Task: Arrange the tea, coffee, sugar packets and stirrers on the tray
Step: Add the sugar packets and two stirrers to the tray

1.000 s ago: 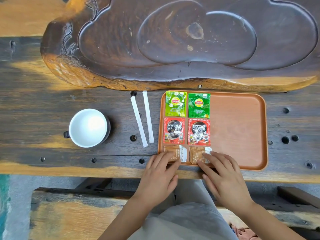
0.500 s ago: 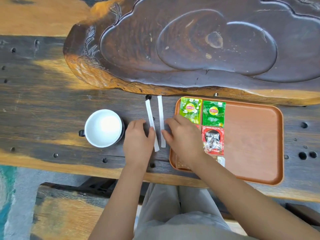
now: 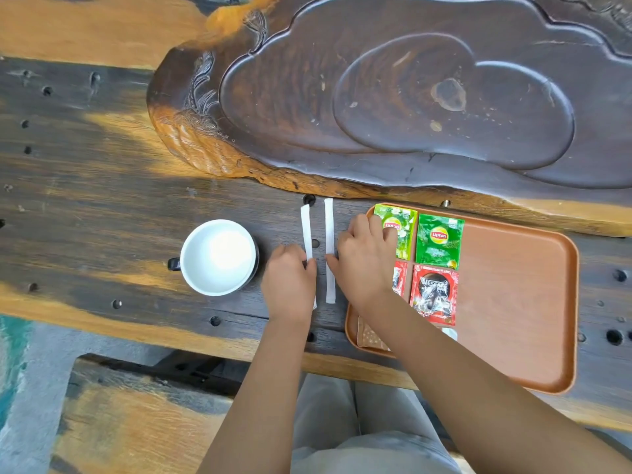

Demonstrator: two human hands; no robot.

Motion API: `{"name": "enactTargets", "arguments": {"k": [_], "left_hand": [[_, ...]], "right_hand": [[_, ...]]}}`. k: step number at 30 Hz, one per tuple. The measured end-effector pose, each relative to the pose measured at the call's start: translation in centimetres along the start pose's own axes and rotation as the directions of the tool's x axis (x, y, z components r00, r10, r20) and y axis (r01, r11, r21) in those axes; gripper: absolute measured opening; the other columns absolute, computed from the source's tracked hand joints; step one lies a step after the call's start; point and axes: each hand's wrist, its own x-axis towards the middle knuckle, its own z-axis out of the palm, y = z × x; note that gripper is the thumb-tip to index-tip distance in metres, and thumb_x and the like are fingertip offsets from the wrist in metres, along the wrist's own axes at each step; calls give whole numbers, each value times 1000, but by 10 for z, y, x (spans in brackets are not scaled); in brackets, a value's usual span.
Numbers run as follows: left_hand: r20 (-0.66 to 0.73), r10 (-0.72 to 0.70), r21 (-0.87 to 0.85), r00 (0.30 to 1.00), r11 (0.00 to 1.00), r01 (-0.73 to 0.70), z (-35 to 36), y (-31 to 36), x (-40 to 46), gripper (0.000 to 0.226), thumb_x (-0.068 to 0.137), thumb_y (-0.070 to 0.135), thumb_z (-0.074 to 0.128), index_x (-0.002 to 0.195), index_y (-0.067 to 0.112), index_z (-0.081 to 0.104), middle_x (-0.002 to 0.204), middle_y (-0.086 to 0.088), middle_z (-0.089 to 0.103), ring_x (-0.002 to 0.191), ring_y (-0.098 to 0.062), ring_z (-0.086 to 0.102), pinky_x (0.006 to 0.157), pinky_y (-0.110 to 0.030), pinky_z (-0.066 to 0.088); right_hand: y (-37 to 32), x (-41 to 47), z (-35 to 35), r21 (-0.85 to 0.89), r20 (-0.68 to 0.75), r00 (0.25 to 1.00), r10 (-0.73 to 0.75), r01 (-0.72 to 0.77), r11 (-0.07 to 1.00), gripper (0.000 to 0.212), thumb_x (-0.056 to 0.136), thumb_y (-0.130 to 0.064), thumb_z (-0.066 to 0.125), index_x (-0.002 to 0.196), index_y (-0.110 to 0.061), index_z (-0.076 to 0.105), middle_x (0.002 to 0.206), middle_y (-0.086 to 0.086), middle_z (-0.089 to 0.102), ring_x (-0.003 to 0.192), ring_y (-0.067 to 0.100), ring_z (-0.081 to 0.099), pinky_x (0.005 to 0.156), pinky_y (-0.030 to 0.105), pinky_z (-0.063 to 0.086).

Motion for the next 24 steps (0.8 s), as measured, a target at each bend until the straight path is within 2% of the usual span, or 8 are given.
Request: {"name": "enactTargets", "arguments": {"k": [2, 6, 9, 12, 14, 19, 22, 24], "left_hand": [[-10, -31, -47, 999, 998, 31, 2, -1, 0, 46, 79, 13, 62, 50, 21, 28, 64, -5, 46, 62, -23, 44, 52, -28, 32], [13, -102, -120, 995, 988, 102, 1, 1, 1, 29, 77, 10, 62, 53, 12, 46, 61, -8, 58, 60, -24, 53, 51, -29, 40], [22, -124, -144, 992, 982, 125, -1, 1, 1, 20, 78, 11, 62, 59, 7, 56, 62, -6, 63, 61, -24, 58, 54, -32, 47], [25, -158, -178, 987, 971, 160, -4, 3, -1, 21, 79, 12, 62, 59, 14, 56, 64, -3, 64, 63, -23, 58, 57, -30, 48], [31, -177, -200, 984, 963, 180, -6, 4, -4, 16, 81, 13, 62, 64, 13, 61, 69, -4, 67, 66, -22, 60, 60, -31, 50], [77, -273, -293, 959, 913, 284, -10, -2, -9, 11, 82, 14, 62, 72, 17, 63, 71, 2, 63, 73, -17, 61, 65, -23, 45], [77, -292, -353, 953, 886, 300, -15, -5, -12, 7, 83, 16, 65, 78, 12, 67, 72, 2, 63, 72, -13, 59, 62, -19, 41], [96, -301, -414, 949, 855, 313, -19, -4, -14, 7, 82, 17, 66, 75, 15, 66, 70, 2, 64, 74, -17, 64, 69, -23, 48]], "right_hand": [[-6, 0, 3, -29, 6, 1000, 24, -23, 999, 29, 47, -18, 85, 50, -10, 58, 72, 9, 54, 75, 29, 52, 69, 38, 24], [-16, -1, 7, -7, 39, 996, 80, -80, 997, 27, 45, -12, 83, 46, -11, 57, 67, 8, 54, 71, 29, 54, 66, 36, 19], [-21, 1, 8, 11, 22, 987, 157, -157, 988, 26, 46, -9, 82, 44, -11, 56, 66, 9, 55, 72, 29, 54, 68, 36, 25], [-21, 3, 6, 83, 95, 987, 129, -137, 987, 5, 69, -6, 67, 65, -7, 64, 87, 13, 57, 94, 32, 50, 78, 39, 32], [-22, 3, 6, 80, 123, 984, 127, -137, 987, 8, 77, -5, 57, 75, -6, 65, 95, 13, 55, 101, 32, 46, 82, 40, 31], [-26, 0, 9, 91, 92, 978, 189, -197, 976, 14, 56, 1, 70, 51, -5, 59, 70, 15, 58, 78, 32, 54, 69, 38, 37], [-21, -5, 4, 166, 138, 978, 158, -180, 970, 10, 80, -12, 57, 75, -5, 63, 89, 12, 61, 95, 31, 51, 79, 39, 29], [-14, -7, -4, 330, 134, 976, 172, -208, 921, 17, 87, -21, 49, 79, -13, 62, 85, 4, 65, 91, 25, 55, 76, 35, 21]]}}
